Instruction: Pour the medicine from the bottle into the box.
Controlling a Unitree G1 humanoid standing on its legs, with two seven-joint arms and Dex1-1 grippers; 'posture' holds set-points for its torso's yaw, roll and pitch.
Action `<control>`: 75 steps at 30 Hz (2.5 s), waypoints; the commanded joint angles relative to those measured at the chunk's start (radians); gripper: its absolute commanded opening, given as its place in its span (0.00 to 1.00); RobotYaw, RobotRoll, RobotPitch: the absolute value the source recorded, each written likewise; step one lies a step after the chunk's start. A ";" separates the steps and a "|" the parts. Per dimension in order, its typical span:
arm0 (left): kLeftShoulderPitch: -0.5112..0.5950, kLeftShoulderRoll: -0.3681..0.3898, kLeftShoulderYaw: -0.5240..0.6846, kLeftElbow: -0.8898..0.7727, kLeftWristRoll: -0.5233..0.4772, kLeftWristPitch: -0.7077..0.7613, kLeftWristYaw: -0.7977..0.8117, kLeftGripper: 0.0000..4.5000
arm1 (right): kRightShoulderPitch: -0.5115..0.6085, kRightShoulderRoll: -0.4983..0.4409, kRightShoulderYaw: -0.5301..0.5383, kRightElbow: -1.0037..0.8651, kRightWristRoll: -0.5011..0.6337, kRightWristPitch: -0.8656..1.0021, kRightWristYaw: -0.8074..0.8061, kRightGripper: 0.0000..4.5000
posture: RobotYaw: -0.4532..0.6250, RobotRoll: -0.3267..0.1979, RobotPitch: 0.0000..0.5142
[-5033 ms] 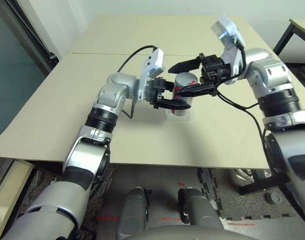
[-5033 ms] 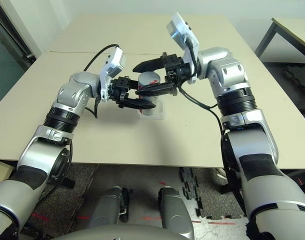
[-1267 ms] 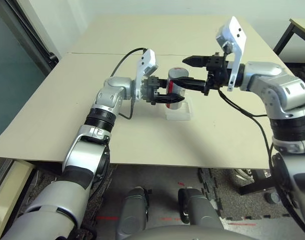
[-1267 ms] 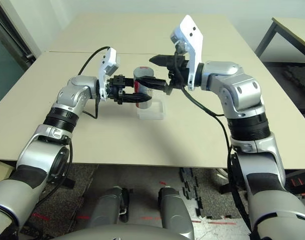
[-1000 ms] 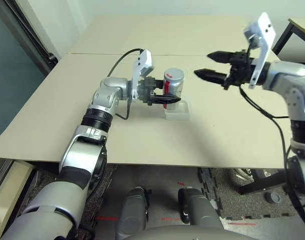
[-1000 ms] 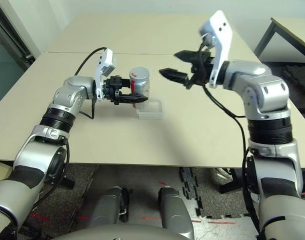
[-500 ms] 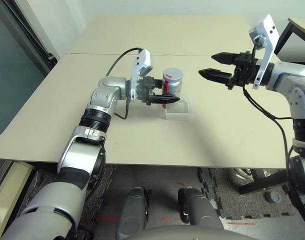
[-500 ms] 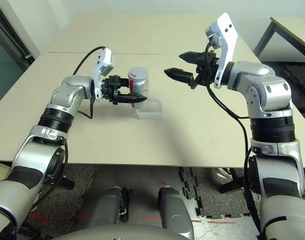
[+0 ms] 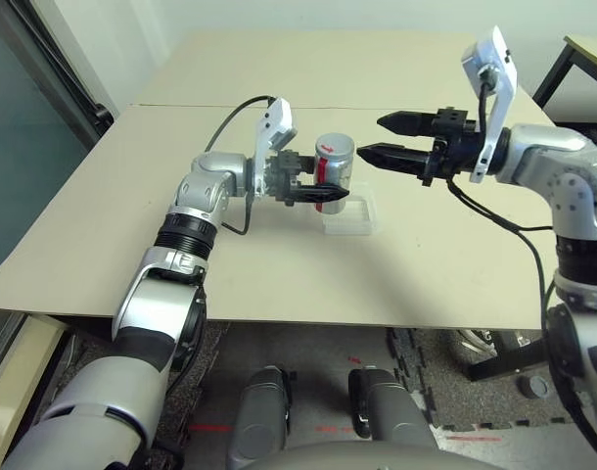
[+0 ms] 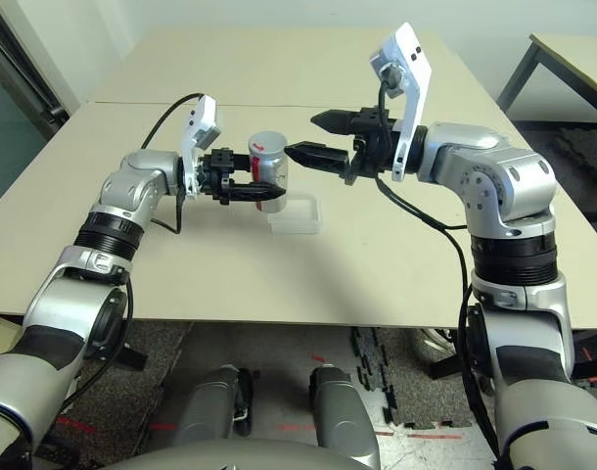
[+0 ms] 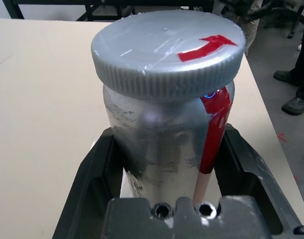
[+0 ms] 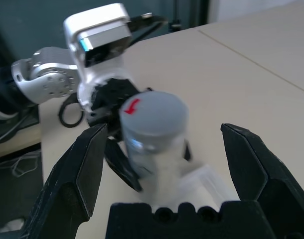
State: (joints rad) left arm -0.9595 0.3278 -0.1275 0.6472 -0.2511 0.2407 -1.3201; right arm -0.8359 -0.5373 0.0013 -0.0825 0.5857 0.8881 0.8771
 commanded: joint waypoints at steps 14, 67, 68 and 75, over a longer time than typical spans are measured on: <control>-0.013 -0.011 -0.002 0.010 0.007 -0.011 -0.001 0.62 | -0.076 0.057 0.094 0.102 -0.106 -0.109 -0.008 1.00 | 0.40 0.62 0.15; 0.003 -0.012 -0.021 0.050 0.049 -0.048 0.004 0.62 | -0.189 0.100 -0.006 0.153 -0.060 -0.044 -0.059 0.58 | 0.39 0.62 0.15; 0.003 -0.012 -0.020 0.049 0.049 -0.048 0.005 0.62 | -0.186 0.100 -0.005 0.165 -0.076 -0.061 -0.074 0.58 | 0.39 0.62 0.15; -0.001 -0.015 -0.002 0.033 0.039 -0.048 0.030 0.62 | -0.156 0.124 -0.023 0.330 -0.225 -0.278 -0.231 0.58 | 0.40 0.62 0.16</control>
State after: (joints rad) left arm -0.9571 0.3157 -0.1366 0.6866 -0.2152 0.1954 -1.2996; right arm -1.0050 -0.4181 -0.0030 0.2094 0.3912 0.6599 0.6823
